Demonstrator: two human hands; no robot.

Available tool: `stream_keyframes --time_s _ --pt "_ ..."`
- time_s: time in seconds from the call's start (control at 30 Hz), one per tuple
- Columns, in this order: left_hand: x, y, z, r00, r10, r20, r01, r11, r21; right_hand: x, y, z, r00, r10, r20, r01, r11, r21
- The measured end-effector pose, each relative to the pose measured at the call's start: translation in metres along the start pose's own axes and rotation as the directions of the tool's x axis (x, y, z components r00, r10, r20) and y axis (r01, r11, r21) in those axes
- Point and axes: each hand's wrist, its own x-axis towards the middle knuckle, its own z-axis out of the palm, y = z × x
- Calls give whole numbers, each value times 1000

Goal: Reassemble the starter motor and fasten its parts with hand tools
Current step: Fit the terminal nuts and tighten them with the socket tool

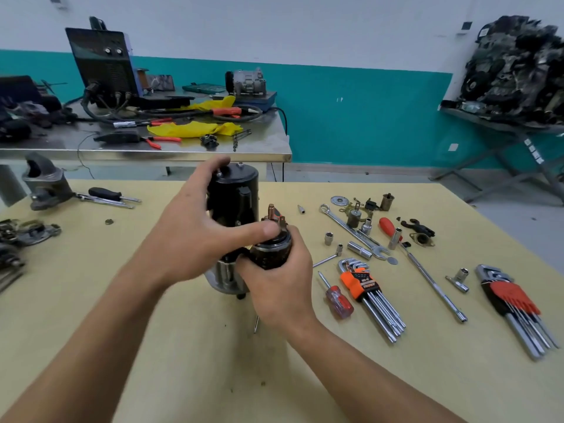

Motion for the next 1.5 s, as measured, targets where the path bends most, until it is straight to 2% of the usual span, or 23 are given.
stream_keyframes --time_s 0.07,0.17,0.2,0.3,0.33,0.37,0.43,0.5,0.6,0.73,0.77,0.8,0.83,0.87,0.9,0.93,1.0,1.17,1.3,1.33,1.4,1.43,1.5 --pt "0 2 2 997 10 -79 -6 999 54 0 0 0 1000 0 22 -1 1000 3" --pt "2 -3 -22 995 -17 96 31 988 -148 0 1 -3 1000 -17 4 17 1000 -15" --pt "1 -4 -24 994 -18 109 35 987 -157 0 2 -3 1000 -19 1 19 1000 -23" --pt "0 3 -3 999 -28 -42 32 993 115 1 2 0 1000 -11 7 11 1000 -16" --pt "-1 6 0 998 -14 -67 24 989 146 1 1 0 1000 -10 16 10 1000 -7" --pt "1 4 -3 999 -4 -51 11 992 126 1 1 0 1000 -13 20 13 1000 0" --pt "7 -2 -22 997 -5 82 10 998 -58 1 2 -3 999 -30 16 30 1000 3" --pt "8 -12 -34 991 14 133 16 975 -221 0 3 -6 999 -42 18 42 999 1" --pt "4 -12 -18 996 21 82 -9 990 -143 1 4 -4 998 -57 17 57 998 -11" --pt "-2 -39 -29 998 -40 39 51 932 -358 0 6 -4 997 -79 23 79 997 0" --pt "-4 -52 -41 996 -90 -10 84 960 -267 0 7 -5 996 -84 22 84 996 3" --pt "-7 -69 -54 984 -165 -61 162 985 -53 0 8 -6 996 -86 17 86 996 5" --pt "-10 -87 -67 957 -277 -85 289 927 240 0 8 -6 996 -86 14 86 996 4" --pt "-15 -104 -77 906 -413 -86 398 768 502 1 9 -6 996 -86 14 86 996 -1" --pt "-20 -119 -83 842 -533 -79 436 588 682 1 8 -6 996 -88 17 88 996 -6" --pt "-25 -131 -85 785 -616 -58 426 470 773 1 8 -6 996 -92 22 92 996 -11" --pt "-32 -147 -80 735 -678 -14 400 417 816 2 6 -5 994 -99 35 100 995 -20" --pt "-32 -161 -71 819 -568 -83 406 471 783 0 4 -5 994 -102 49 104 994 -37" --pt "-29 -142 -69 850 -518 -101 371 451 812 -2 7 -4 994 -96 51 99 993 -61" --pt "-26 -129 -74 884 -443 -146 378 497 781 -3 8 -4 994 -98 53 101 993 -64" --pt "-16 -86 -90 947 -161 -278 305 721 622 -3 8 -2 993 -109 51 112 991 -67" --pt "-12 -56 -98 949 -23 -316 195 828 526 -4 7 0 992 -112 50 115 991 -69" --pt "-4 9 -103 960 192 -202 -74 874 481 -4 5 2 993 -104 58 109 991 -79"
